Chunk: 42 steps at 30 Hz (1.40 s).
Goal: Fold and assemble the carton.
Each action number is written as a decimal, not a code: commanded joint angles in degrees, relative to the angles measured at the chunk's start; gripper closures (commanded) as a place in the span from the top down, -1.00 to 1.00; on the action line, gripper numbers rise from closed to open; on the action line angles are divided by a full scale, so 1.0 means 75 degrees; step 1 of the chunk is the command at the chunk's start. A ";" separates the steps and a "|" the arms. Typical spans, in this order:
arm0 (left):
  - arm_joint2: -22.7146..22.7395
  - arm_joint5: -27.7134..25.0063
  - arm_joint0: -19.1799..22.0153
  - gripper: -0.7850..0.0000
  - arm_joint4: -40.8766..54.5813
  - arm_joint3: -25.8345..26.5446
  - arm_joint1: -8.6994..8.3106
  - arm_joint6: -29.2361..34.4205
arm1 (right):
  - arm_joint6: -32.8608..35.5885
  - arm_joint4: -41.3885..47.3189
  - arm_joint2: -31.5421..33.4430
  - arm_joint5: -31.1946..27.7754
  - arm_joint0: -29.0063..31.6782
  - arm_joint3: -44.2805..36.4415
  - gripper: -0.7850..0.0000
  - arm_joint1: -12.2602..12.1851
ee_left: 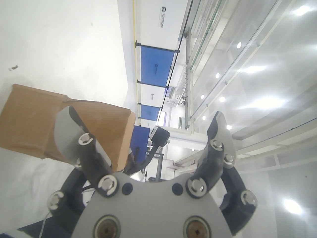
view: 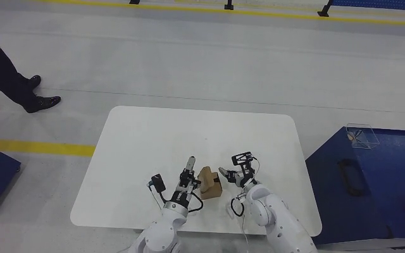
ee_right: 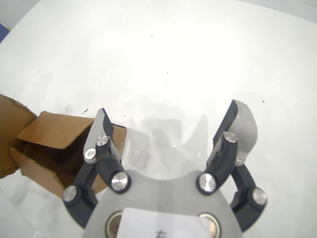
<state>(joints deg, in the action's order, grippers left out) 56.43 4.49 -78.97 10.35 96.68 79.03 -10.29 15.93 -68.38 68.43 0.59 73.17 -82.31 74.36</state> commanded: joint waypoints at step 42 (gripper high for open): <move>-0.0266 0.2858 0.1352 0.50 -0.2214 -0.1372 0.0018 0.3635 | -0.0132 -0.0144 0.0331 -0.0042 0.0703 -0.0902 1.00 -0.0033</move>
<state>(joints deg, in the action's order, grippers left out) 54.59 26.12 -68.87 -6.27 86.67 79.11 17.15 14.93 -69.44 70.90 0.26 78.38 -88.96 74.11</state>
